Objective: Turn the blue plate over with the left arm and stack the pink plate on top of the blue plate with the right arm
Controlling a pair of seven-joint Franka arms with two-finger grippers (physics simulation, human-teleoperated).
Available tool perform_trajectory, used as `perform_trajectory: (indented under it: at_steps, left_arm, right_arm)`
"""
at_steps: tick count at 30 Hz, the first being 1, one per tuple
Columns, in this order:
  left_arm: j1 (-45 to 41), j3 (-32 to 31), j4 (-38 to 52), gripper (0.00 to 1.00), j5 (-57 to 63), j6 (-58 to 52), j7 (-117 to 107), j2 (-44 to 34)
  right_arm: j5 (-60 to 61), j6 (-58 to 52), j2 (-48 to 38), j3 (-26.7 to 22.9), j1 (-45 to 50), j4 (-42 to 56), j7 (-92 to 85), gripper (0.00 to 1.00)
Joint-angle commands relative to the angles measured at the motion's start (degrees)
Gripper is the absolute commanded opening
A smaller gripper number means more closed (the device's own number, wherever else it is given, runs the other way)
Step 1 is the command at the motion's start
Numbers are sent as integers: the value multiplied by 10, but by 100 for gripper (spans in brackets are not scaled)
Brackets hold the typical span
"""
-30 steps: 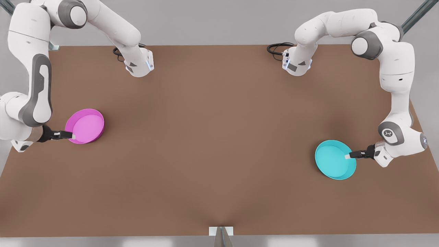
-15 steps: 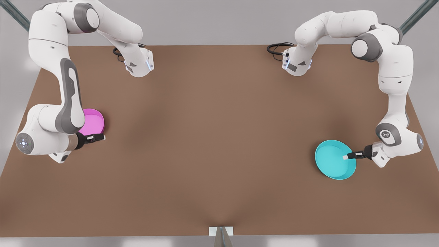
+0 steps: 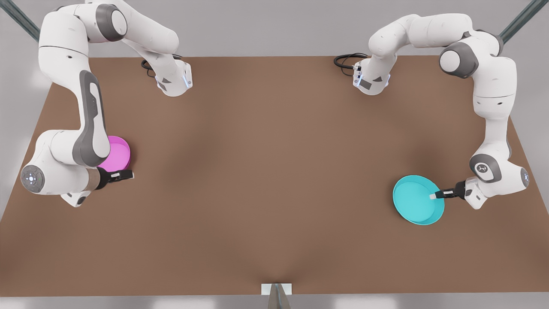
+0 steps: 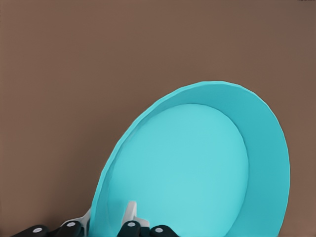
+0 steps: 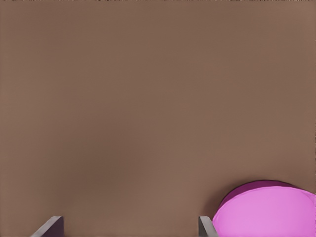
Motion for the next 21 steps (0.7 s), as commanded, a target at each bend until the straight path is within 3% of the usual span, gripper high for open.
perform_trajectory:
  at_steps: [1, 21]
  left_arm:
    - [0, 0, 0, 36, 0, 0, 0, 0]
    - [1, 1, 0, 28, 0, -4, -2, 3]
  right_arm:
    - [0, 0, 0, 0, 0, 0, 0, 100]
    - [0, -1, -1, 0, 1, -1, 4, 100]
